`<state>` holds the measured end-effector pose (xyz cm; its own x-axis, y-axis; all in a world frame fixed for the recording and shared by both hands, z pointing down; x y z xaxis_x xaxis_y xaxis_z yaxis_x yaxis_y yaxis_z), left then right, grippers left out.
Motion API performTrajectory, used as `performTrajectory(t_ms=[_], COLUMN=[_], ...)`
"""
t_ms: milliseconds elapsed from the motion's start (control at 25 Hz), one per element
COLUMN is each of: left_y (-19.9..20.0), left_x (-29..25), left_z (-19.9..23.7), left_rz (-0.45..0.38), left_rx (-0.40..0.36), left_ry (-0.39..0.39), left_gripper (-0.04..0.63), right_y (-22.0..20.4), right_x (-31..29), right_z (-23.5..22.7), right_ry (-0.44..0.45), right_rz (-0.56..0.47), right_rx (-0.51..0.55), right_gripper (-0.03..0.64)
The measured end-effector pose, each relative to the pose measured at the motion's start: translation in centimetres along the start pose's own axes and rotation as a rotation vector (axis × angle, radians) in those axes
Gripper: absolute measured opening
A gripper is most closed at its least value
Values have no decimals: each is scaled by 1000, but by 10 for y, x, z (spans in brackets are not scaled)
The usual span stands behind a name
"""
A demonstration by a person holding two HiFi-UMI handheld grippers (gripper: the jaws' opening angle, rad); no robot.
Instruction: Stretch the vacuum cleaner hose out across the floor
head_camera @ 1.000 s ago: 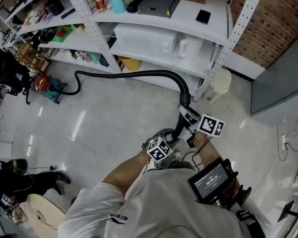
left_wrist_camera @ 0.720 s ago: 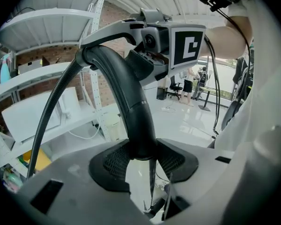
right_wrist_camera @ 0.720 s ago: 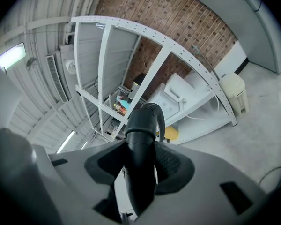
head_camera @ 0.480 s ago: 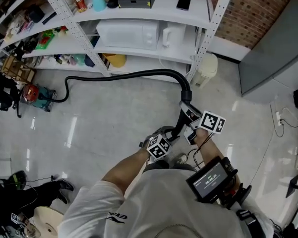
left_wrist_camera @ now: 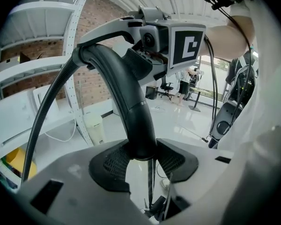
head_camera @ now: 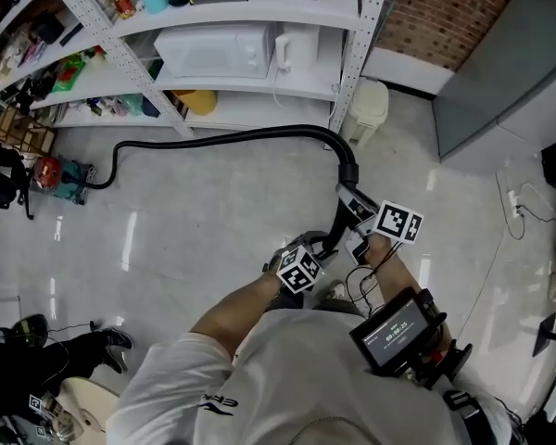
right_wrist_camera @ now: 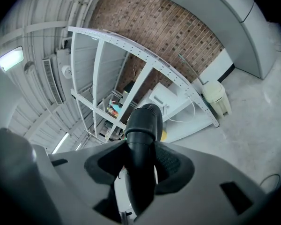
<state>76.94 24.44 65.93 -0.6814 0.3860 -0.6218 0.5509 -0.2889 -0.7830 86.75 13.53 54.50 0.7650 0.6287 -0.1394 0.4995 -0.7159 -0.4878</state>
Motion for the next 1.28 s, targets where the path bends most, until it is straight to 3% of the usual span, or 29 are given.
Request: performTrajectory(t_ms=[680, 1280], left_y=[34, 32], left_x=[-79, -63], left_z=[-115, -168], left_rz=[65, 45], left_rx=[61, 11], left_ry=[21, -87], left_gripper=[173, 173], right_y=[9, -23], right_x=[115, 166], right_z=[-60, -38], right_ry=[1, -91], right_rz=[83, 24], right_rx=[-32, 4], right_gripper=[174, 175])
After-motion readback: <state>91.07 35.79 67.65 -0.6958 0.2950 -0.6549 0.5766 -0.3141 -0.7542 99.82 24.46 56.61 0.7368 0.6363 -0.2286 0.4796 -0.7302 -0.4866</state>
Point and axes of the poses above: the fingertips, and each gripper's own axes: x backward along the fingers, z to its left, y out of its top, the point moved 7 cm from there along x, backward along the fingers, and after that the axes turned 9 degrees about y, right-handed, at the moved point
